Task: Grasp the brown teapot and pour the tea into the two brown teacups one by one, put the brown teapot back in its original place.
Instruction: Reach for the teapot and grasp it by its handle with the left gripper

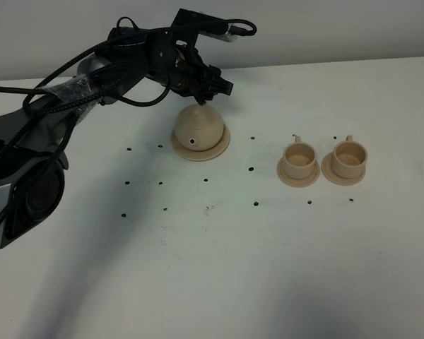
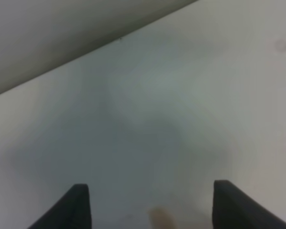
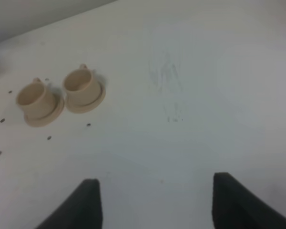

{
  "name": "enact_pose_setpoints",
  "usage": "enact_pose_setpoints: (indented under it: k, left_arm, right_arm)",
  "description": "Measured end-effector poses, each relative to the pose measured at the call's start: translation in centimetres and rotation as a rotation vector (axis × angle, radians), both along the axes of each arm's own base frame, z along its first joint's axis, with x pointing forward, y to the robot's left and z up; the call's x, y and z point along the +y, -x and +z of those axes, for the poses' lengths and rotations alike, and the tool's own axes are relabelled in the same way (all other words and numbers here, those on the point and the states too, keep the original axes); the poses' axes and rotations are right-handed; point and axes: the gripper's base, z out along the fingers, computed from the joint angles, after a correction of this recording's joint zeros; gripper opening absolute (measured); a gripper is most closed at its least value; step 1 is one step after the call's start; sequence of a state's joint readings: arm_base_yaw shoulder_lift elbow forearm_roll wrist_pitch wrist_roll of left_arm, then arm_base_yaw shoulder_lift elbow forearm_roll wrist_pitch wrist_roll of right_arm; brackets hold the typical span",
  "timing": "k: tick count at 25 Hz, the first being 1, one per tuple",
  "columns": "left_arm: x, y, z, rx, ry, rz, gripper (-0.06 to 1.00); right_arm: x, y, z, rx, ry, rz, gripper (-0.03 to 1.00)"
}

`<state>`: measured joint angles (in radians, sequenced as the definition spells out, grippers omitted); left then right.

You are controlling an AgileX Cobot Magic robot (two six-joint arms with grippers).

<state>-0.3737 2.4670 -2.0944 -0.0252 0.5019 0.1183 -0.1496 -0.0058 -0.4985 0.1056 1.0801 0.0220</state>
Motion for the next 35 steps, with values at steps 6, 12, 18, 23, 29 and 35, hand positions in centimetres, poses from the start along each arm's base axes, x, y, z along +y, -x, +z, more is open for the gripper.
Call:
enact_pose_setpoints:
  k: [6,12,18,23,29,35]
  left_arm:
    - [1.2,-0.4,-0.2,0.019,-0.002,0.029,0.55]
    - [1.6,-0.5,-0.1,0.018,0.000,0.038,0.55]
    - [1.6,-0.6,-0.1,0.009,0.004,0.039,0.55]
    - [1.5,-0.7,0.0,-0.001,0.025,0.043,0.55]
    - [1.2,-0.6,-0.3,0.012,0.051,0.029,0.55]
    - [1.1,-0.6,-2.1,0.054,0.042,0.028,0.55]
  right_arm:
    - [0.0,0.0,0.0,0.000,0.000,0.000,0.49]
    - [0.0,0.0,0.0,0.000,0.000,0.000,0.49]
    - [0.0,0.0,0.0,0.000,0.000,0.000,0.49]
    - [0.0,0.0,0.0,0.000,0.000,0.000,0.49]
    - [0.0,0.0,0.0,0.000,-0.001,0.000,0.49]
    - [0.0,0.0,0.0,0.000,-0.001,0.000,0.49]
